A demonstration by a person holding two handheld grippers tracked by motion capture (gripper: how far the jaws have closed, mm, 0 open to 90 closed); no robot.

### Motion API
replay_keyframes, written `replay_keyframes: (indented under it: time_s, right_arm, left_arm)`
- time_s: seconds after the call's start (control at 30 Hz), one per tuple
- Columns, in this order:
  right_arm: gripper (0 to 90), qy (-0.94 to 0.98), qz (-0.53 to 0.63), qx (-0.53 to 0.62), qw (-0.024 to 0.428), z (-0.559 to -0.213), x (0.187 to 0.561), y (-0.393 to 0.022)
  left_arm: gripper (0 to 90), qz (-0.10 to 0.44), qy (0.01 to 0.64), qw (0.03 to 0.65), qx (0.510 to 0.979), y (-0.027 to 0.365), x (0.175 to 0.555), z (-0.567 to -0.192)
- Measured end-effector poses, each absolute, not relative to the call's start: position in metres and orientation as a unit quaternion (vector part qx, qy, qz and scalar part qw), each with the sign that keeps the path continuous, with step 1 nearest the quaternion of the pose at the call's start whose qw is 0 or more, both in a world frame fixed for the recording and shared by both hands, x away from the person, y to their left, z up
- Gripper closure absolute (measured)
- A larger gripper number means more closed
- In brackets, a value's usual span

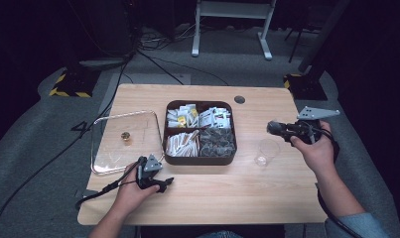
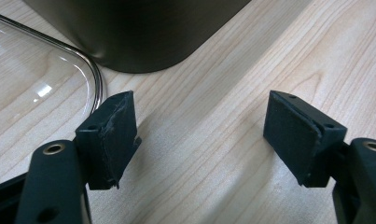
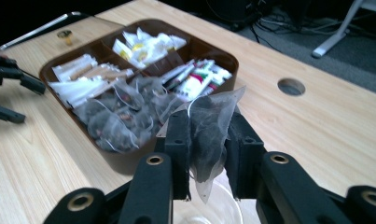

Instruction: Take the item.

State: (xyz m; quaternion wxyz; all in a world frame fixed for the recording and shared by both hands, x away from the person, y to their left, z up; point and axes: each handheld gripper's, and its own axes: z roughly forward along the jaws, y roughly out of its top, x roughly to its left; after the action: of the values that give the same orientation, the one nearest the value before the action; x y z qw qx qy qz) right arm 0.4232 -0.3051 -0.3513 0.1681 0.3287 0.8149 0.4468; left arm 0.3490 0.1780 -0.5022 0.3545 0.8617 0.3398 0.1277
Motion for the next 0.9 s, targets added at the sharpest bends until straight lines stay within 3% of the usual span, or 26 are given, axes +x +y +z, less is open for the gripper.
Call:
replay_keyframes:
  time_s: [0.8, 0.9]
  right_arm:
    - [72.7, 0.847, 0.378, 0.358, 0.109, -0.407, 0.422, -0.308]
    - [67.7, 0.847, 0.379, 0.355, 0.111, -0.408, 0.423, -0.308]
  left_arm:
    - [25.0, 0.127, 0.342, 0.356, 0.86, 0.178, 0.349, -0.503]
    - [25.0, 0.127, 0.342, 0.356, 0.86, 0.177, 0.349, -0.503]
